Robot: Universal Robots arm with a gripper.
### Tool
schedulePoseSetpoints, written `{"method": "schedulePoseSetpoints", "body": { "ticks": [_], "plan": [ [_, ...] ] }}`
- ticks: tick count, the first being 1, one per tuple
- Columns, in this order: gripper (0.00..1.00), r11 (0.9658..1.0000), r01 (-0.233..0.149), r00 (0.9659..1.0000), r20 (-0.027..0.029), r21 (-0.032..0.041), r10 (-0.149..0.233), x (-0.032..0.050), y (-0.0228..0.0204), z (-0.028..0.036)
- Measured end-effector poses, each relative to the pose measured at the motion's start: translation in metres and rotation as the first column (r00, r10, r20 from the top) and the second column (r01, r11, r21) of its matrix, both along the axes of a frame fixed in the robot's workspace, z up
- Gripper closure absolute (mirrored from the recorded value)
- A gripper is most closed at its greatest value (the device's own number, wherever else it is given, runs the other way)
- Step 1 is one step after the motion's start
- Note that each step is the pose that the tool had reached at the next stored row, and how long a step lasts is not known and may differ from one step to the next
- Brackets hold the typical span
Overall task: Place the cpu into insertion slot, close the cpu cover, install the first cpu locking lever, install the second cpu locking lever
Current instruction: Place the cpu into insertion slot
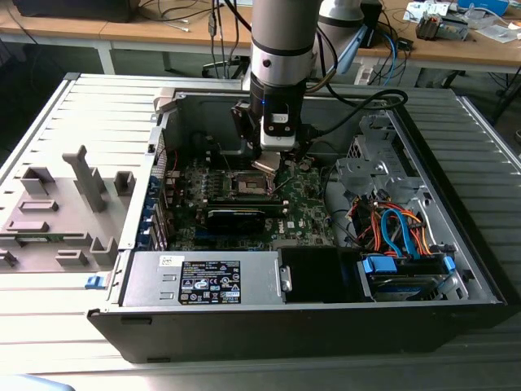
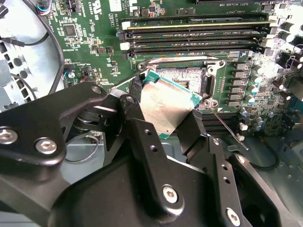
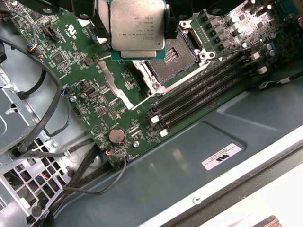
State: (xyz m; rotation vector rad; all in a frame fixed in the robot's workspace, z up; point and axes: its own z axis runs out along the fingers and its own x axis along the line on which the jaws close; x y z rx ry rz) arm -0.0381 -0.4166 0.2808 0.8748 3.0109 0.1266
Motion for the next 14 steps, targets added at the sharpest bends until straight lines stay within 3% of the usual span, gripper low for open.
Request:
{"method": "schedulePoseSetpoints", "body": {
  "ticks": [14],
  "plan": [
    [0.45,0.9999,0.012,0.9999,0.0,0.0,-0.012,0.0,0.0,-0.0001]
  ]
}}
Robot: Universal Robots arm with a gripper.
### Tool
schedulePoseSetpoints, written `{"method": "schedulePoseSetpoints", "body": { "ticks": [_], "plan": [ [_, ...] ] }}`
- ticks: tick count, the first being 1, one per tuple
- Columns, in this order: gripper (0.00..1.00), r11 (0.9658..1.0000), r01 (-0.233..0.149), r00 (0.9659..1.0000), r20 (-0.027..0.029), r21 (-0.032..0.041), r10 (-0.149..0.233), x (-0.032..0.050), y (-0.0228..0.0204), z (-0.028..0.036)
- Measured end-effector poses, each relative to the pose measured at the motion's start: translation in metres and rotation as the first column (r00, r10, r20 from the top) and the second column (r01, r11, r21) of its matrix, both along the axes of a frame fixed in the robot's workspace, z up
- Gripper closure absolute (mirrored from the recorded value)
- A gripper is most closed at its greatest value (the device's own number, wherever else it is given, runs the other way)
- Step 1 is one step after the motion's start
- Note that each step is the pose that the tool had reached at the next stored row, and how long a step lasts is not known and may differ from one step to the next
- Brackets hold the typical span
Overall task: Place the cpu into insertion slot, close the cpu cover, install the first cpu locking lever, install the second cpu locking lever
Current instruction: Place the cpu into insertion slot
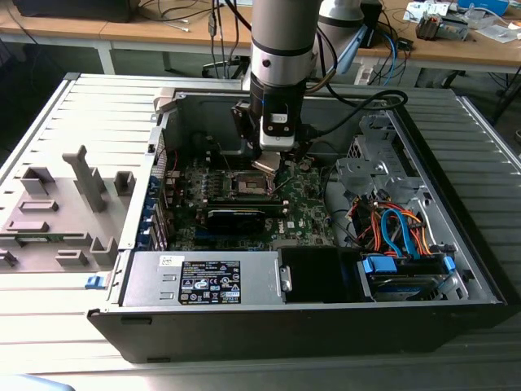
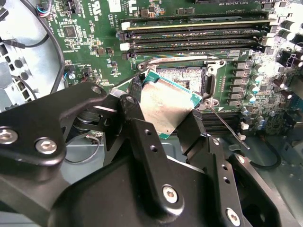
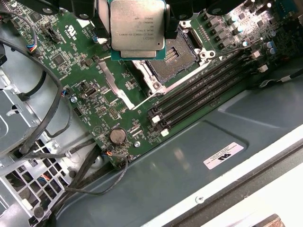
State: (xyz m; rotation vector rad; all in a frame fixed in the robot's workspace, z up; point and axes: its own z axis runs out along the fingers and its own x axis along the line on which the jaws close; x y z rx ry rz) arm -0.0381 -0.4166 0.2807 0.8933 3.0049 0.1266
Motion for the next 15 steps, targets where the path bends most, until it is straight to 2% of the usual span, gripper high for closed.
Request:
{"method": "schedulePoseSetpoints", "body": {
  "ticks": [15],
  "plan": [
    [0.45,0.9999,0.014,0.9999,0.0,0.0,-0.014,0.0,0.0,-0.0001]
  ]
}}
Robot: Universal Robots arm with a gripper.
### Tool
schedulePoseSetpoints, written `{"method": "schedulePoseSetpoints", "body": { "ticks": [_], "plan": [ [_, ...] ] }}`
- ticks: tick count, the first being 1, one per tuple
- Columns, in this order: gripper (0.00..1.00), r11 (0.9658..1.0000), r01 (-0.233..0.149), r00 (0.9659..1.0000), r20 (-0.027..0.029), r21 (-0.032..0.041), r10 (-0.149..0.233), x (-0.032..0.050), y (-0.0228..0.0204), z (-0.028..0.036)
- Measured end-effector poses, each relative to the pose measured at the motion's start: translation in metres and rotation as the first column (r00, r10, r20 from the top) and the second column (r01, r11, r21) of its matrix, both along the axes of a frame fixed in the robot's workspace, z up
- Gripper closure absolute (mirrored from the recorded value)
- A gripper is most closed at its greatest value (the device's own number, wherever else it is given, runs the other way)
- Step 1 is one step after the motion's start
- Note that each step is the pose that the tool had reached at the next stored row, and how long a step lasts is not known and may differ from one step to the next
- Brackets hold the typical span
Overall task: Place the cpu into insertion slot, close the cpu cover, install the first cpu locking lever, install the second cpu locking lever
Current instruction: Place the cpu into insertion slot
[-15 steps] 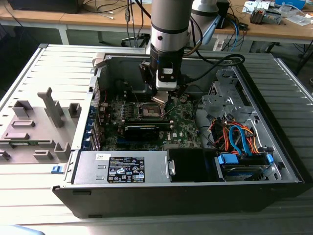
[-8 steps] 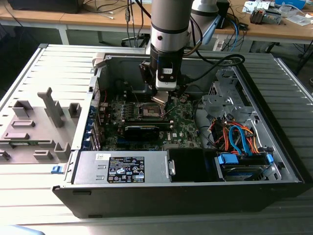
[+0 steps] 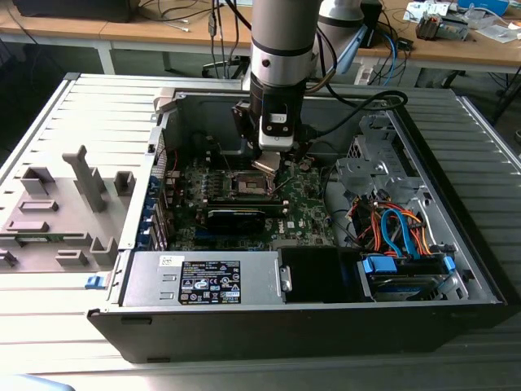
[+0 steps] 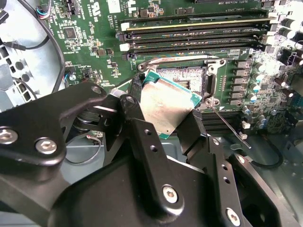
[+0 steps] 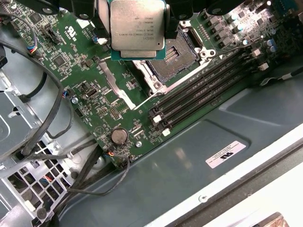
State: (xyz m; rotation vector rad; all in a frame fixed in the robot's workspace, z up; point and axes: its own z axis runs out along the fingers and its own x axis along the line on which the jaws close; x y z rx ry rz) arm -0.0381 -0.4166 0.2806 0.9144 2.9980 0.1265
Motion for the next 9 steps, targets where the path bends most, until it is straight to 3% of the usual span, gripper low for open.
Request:
{"method": "schedulePoseSetpoints", "body": {
  "ticks": [9],
  "plan": [
    [0.45,1.0,0.009,1.0,0.0,0.0,-0.009,0.0,0.0,-0.0001]
  ]
}}
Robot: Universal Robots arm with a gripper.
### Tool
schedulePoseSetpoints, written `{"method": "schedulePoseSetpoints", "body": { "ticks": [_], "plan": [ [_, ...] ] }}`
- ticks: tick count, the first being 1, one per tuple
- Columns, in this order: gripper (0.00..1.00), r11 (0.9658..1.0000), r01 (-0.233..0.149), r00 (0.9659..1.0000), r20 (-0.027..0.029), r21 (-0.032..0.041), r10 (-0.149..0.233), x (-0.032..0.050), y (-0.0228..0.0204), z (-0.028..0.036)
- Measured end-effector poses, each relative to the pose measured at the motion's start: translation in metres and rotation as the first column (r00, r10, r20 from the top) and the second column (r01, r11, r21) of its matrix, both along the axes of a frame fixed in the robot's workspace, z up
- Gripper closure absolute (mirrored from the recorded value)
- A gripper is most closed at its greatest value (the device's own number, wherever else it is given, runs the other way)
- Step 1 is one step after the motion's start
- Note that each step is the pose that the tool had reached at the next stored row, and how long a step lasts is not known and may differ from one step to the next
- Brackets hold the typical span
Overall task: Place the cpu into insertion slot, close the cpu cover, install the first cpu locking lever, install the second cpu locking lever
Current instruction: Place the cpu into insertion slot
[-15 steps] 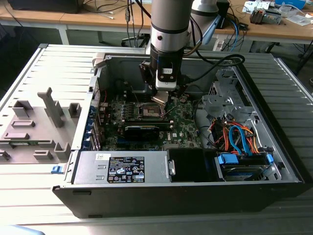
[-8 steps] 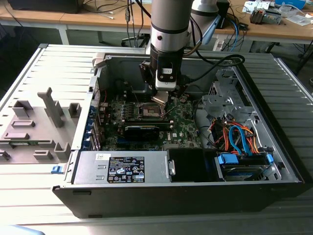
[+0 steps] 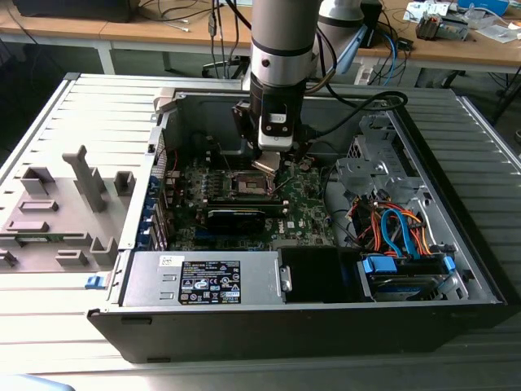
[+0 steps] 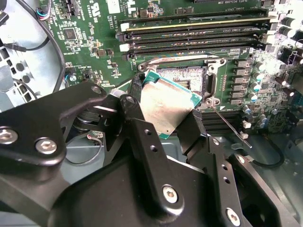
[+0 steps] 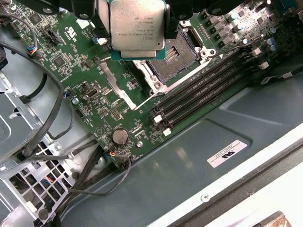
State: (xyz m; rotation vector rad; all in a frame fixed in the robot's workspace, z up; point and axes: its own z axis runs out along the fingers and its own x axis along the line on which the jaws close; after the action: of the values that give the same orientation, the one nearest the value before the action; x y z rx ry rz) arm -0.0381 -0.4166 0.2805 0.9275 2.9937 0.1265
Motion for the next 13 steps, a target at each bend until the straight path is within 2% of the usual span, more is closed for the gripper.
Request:
{"method": "schedulePoseSetpoints", "body": {
  "ticks": [13],
  "plan": [
    [0.45,0.9997,0.024,0.9997,0.0,0.0,-0.024,0.0,0.0,-0.0002]
  ]
}}
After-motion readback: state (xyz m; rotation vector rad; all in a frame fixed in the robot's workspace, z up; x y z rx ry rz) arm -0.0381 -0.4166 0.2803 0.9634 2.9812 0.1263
